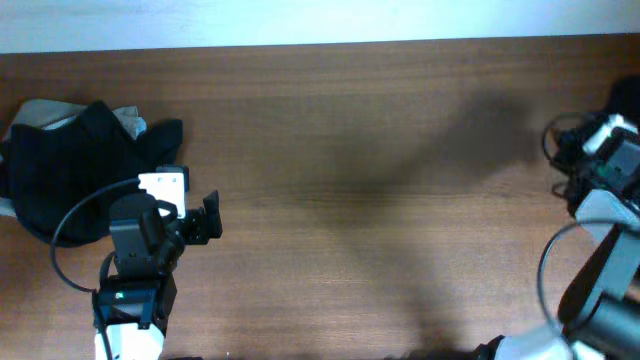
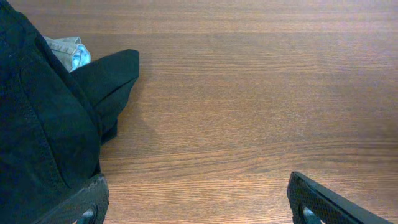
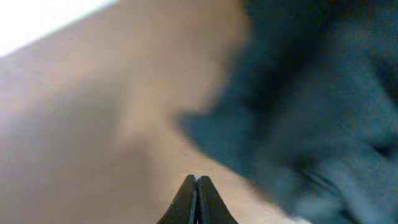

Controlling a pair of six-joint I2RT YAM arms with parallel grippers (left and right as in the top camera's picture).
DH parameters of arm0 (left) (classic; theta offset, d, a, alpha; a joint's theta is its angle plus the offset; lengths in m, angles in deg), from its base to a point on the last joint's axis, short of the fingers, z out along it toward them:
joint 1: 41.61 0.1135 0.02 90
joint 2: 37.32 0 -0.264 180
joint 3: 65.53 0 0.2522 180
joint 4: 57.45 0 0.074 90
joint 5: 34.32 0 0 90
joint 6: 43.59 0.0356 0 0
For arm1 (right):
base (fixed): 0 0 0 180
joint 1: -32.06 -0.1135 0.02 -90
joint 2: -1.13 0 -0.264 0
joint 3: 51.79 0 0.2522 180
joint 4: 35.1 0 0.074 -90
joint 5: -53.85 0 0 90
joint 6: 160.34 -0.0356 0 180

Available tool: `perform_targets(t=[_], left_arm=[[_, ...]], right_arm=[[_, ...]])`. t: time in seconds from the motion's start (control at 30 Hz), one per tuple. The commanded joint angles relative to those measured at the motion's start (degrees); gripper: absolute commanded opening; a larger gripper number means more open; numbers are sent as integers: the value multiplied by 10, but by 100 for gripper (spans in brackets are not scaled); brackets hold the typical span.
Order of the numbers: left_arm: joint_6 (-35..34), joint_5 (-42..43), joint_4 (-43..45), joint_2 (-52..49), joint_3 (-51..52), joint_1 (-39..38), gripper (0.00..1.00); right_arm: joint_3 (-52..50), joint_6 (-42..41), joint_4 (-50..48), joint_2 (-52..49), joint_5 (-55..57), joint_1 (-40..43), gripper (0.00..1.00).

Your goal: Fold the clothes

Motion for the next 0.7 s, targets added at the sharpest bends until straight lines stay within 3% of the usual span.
perform_targets(t=[0.0, 0.07, 0.1, 0.13, 0.17, 0.23, 0.43, 0.53, 0.57, 0.6, 0.63, 0.67], left_arm=[[-4, 10, 3, 0, -13, 0, 91], [-4, 10, 2, 0, -13, 0, 91], [-4, 10, 2, 0, -13, 0, 91], [-4, 10, 2, 0, -13, 0, 92], [-4, 10, 2, 0, -13, 0, 92], [-4, 10, 2, 0, -13, 0, 92], [-4, 12, 2, 0, -13, 0, 92], [-4, 21, 2, 0, -13, 0, 92], [-4, 21, 2, 0, -13, 0, 92], [-4, 21, 2, 0, -13, 0, 92], [-4, 21, 2, 0, -13, 0, 92], [-4, 21, 2, 0, -13, 0, 92]], right_arm=[[9, 23, 67, 108, 21, -75, 4], [9, 12, 99, 110, 153, -99, 11], [9, 12, 109, 98, 179, -98, 25], [9, 12, 118, 75, 200, -88, 56], [9, 0, 118, 51, 201, -74, 68], [9, -44, 102, 2, 197, -43, 70], [9, -46, 7, -99, 196, 13, 70], [9, -46, -25, -123, 198, 27, 65], [9, -46, -33, -129, 198, 31, 53], [9, -46, -32, -130, 198, 33, 14], [9, -46, -32, -130, 195, 34, 4], [9, -46, -32, -128, 181, 34, 4]])
